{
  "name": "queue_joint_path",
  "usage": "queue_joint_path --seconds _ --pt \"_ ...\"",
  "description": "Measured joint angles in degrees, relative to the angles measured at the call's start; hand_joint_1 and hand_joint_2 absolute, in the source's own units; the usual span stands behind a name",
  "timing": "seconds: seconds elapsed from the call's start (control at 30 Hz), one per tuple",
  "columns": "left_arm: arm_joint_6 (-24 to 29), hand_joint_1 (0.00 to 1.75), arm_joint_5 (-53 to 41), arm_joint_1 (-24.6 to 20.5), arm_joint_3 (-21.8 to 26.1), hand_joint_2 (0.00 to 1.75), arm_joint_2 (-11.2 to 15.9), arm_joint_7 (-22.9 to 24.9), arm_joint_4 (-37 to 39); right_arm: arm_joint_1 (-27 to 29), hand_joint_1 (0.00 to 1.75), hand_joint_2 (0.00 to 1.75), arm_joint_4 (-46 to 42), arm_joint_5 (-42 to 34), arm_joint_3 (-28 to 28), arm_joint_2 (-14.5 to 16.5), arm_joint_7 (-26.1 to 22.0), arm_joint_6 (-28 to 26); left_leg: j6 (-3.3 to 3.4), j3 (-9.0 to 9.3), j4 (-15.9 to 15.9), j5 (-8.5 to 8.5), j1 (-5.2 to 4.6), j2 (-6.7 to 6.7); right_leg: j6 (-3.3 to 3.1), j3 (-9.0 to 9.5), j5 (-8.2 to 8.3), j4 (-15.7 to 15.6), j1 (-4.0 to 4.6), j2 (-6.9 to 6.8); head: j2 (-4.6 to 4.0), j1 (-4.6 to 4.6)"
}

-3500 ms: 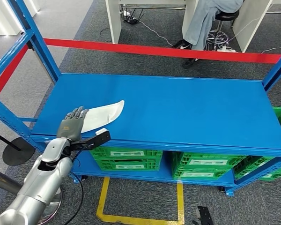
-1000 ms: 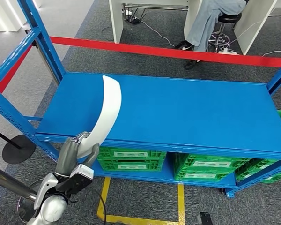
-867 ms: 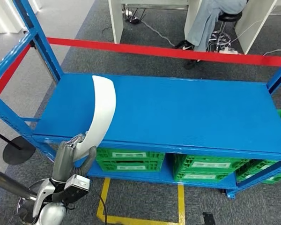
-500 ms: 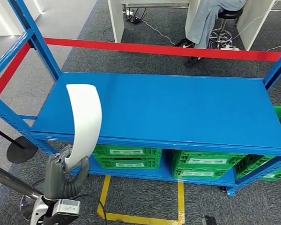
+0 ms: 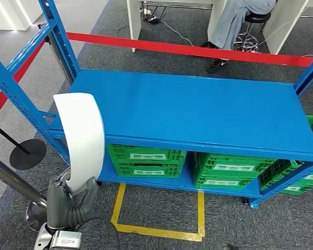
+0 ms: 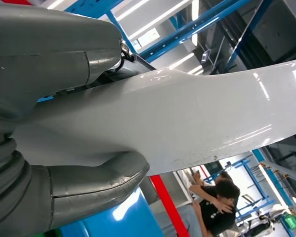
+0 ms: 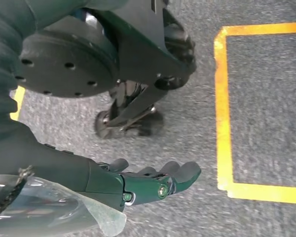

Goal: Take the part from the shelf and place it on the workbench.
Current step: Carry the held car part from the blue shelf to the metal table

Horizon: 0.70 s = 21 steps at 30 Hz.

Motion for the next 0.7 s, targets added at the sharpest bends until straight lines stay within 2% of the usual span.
queue_joint_path --seconds 0.03,0.07,0.1,0.13,0.17,0.23,0.27,0.3,0.33,0.4,0.43,0.47,0.5,0.53,0.57,0.6,0.63,0.67,0.7 --pt "0.14 1.75 0.15 0.0 -0.05 1.75 0.01 -0.16 0.0 -0.02 0.0 1.75 0.01 0.03 -0.15 0.0 -0.05 -0.03 -0.18 -0.63 0.26 0.37 0.03 -0.03 0.0 2.69 1.55 -3.14 -0.03 0.0 0.0 0.0" --pt "0.32 1.75 0.31 -0.01 -0.11 1.75 0.01 -0.34 0.0 -0.1 0.0 1.75 0.01 0.1 -0.29 0.0 -0.12 -0.05 -0.42 -1.2 0.61 0.66 0.0 -0.07 -0.07 5.86 2.31 -7.39 -0.01 0.04 0.0 0.02" --pt "0.48 1.75 0.44 -0.03 -0.17 1.75 0.01 -0.5 -0.01 -0.18 0.0 1.75 0.01 0.19 -0.44 0.0 -0.2 -0.05 -0.69 -1.66 1.02 0.93 -0.06 -0.09 -0.24 8.71 2.39 -11.47 0.03 0.12 0.0 0.01" --pt "0.61 1.75 0.49 -0.06 -0.25 1.75 0.02 -0.65 -0.01 -0.24 0.0 1.75 0.01 0.31 -0.55 0.0 -0.28 -0.02 -0.99 -2.01 1.38 1.23 -0.12 -0.11 -0.47 10.61 2.02 -14.44 0.11 0.2 0.0 0.05" --pt "0.69 1.75 0.52 -0.08 -0.34 1.75 0.02 -0.77 -0.02 -0.27 0.0 1.75 0.01 0.42 -0.63 0.0 -0.34 0.02 -1.28 -2.28 1.6 1.58 -0.15 -0.1 -0.73 11.38 1.51 -15.99 0.23 0.27 0.0 0.06" --pt "0.76 1.75 0.55 -0.1 -0.49 1.75 0.03 -0.92 -0.02 -0.11 0.0 1.75 0.03 0.57 -0.77 -0.01 -0.4 0.11 -1.87 -2.57 1.87 2.04 -0.02 -0.15 -1.53 10.92 1.73 -16.46 0.3 0.13 0.0 0.15" --pt "0.77 1.75 0.56 -0.08 -0.54 1.75 0.04 -0.96 -0.02 -0.05 0.0 1.75 0.04 0.61 -0.8 -0.03 -0.41 0.13 -2.21 -2.83 2.37 1.33 0.08 -0.16 -2.08 10.51 2.1 -16.5 0.26 -0.02 0.0 0.14" --pt "0.78 1.75 0.58 -0.07 -0.57 1.75 0.07 -0.98 -0.02 -0.03 0.0 1.75 0.05 0.63 -0.85 -0.05 -0.41 0.15 -2.56 -3.28 3.67 -0.33 0.19 -0.17 -2.65 10.09 2.55 -16.58 0.2 -0.21 0.0 0.1" --pt "0.79 1.75 0.6 -0.06 -0.58 1.75 0.1 -1.01 -0.02 -0.04 0.0 1.75 0.07 0.64 -0.89 -0.07 -0.42 0.15 -2.93 -3.99 6.14 -2.94 0.35 -0.17 -3.11 9.54 3.08 -16.63 0.15 -0.42 0.0 0.06" --pt "0.85 1.75 0.76 -0.06 -0.63 1.75 0.17 -1.1 -0.01 -0.04 0.0 1.75 0.07 0.64 -0.98 -0.09 -0.42 0.11 -3.53 -5.52 13.22 -8.33 0.67 -0.15 -3.43 8.41 4.13 -16.52 0.26 -0.68 0.0 -0.05" --pt "0.91 1.75 0.87 -0.07 -0.66 1.75 0.22 -1.21 0.0 -0.02 0.0 1.75 0.07 0.66 -1.05 -0.09 -0.42 0.03 -3.71 -5.84 16.22 -9.57 0.82 -0.15 -3.4 7.79 4.67 -16.38 0.31 -0.82 0.0 -0.06" --pt "0.97 1.75 1.07 -0.07 -0.69 1.75 0.26 -1.33 0.01 -0.02 0.0 1.75 0.07 0.67 -1.13 -0.09 -0.42 -0.1 -3.8 -5.47 17.65 -9.4 0.94 -0.15 -3.34 7.13 5.18 -16.18 0.35 -0.93 0.0 -0.07" --pt "1.03 1.75 1.24 -0.09 -0.72 1.75 0.31 -1.45 0.01 -0.04 0.0 1.75 0.07 0.69 -1.24 -0.09 -0.43 -0.22 -3.79 -4.24 17.07 -8.18 1.03 -0.14 -3.24 6.44 5.65 -15.92 0.38 -1.01 0.0 -0.05" --pt "1.07 1.75 1.37 -0.13 -0.77 1.75 0.36 -1.55 0.01 -0.07 0.0 1.75 0.07 0.74 -1.38 -0.09 -0.45 -0.32 -3.67 -1.97 14.37 -6.49 1.08 -0.14 -3.11 5.69 6.08 -15.64 0.39 -1.05 0.0 -0.07" --pt "1.09 1.75 1.47 -0.22 -0.84 1.75 0.39 -1.62 0.01 -0.09 0.0 1.75 0.07 0.78 -1.51 -0.07 -0.48 -0.37 -3.43 0.86 10.29 -5.33 1.08 -0.14 -2.94 5.08 6.47 -15.42 0.4 -1.06 0.0 -0.07" --pt "1.12 1.75 1.49 -0.35 -0.93 1.75 0.43 -1.68 0.01 -0.11 0.0 1.75 0.07 0.82 -1.65 -0.03 -0.54 -0.37 -3.14 3.59 6.01 -4.8 1.0 -0.15 -2.7 4.59 6.87 -15.24 0.46 -1.05 0.0 -0.03" --pt "1.13 1.75 1.49 -0.5 -1.04 1.75 0.45 -1.75 0.01 -0.13 0.0 1.75 0.07 0.86 -1.78 0.02 -0.59 -0.37 -2.85 5.55 2.65 -4.76 0.87 -0.16 -2.39 4.22 7.32 -15.16 0.49 -1.05 0.0 -0.02" --pt "1.13 1.75 1.49 -0.64 -1.12 1.75 0.48 -1.79 0.01 -0.14 0.0 1.75 0.07 0.87 -1.89 0.07 -0.64 -0.37 -2.61 6.43 0.72 -5.08 0.71 -0.18 -2.05 3.9 7.8 -15.16 0.49 -1.06 0.0 -0.03" --pt "1.14 1.75 1.49 -0.71 -1.18 1.75 0.49 -1.83 0.02 -0.14 0.0 1.75 0.07 0.87 -1.99 0.12 -0.68 -0.37 -2.4 6.45 0.07 -5.08 0.53 -0.19 -1.64 3.61 8.31 -15.2 0.46 -1.08 0.0 0.01"
